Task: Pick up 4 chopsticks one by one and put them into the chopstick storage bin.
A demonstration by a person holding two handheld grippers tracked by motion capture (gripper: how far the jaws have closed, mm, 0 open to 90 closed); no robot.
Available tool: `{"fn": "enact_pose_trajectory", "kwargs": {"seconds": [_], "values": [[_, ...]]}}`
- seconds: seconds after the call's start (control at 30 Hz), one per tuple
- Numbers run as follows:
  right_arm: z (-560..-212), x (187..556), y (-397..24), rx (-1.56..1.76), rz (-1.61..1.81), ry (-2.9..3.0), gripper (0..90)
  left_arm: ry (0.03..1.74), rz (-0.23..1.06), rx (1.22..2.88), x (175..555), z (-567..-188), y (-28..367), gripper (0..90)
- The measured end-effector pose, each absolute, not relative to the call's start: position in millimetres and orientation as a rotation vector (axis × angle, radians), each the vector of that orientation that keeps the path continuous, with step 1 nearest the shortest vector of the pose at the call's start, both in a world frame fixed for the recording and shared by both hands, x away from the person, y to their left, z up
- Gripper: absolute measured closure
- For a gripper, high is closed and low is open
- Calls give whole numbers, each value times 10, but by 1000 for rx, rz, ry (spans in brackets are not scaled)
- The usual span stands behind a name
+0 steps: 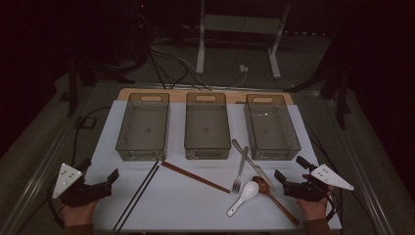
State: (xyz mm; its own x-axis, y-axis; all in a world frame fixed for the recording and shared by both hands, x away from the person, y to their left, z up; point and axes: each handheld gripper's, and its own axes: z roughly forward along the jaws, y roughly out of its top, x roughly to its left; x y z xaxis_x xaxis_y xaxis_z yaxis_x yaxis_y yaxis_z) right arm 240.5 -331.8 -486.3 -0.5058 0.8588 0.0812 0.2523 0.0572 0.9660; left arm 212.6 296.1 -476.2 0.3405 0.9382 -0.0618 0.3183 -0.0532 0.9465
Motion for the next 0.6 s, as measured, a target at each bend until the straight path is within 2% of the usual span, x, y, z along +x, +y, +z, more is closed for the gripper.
{"fn": "enact_pose_trajectory", "kwargs": {"seconds": [0.3, 0.6], "values": [[-4871, 2413, -3315, 1120, 1459, 1807, 0, 1171, 765, 1649, 2139, -4676, 2887, 6], [-4861, 2399, -3285, 1109, 1432, 1814, 0, 1174, 687, 1803, 2248, -4542, 2757, 6]]}}
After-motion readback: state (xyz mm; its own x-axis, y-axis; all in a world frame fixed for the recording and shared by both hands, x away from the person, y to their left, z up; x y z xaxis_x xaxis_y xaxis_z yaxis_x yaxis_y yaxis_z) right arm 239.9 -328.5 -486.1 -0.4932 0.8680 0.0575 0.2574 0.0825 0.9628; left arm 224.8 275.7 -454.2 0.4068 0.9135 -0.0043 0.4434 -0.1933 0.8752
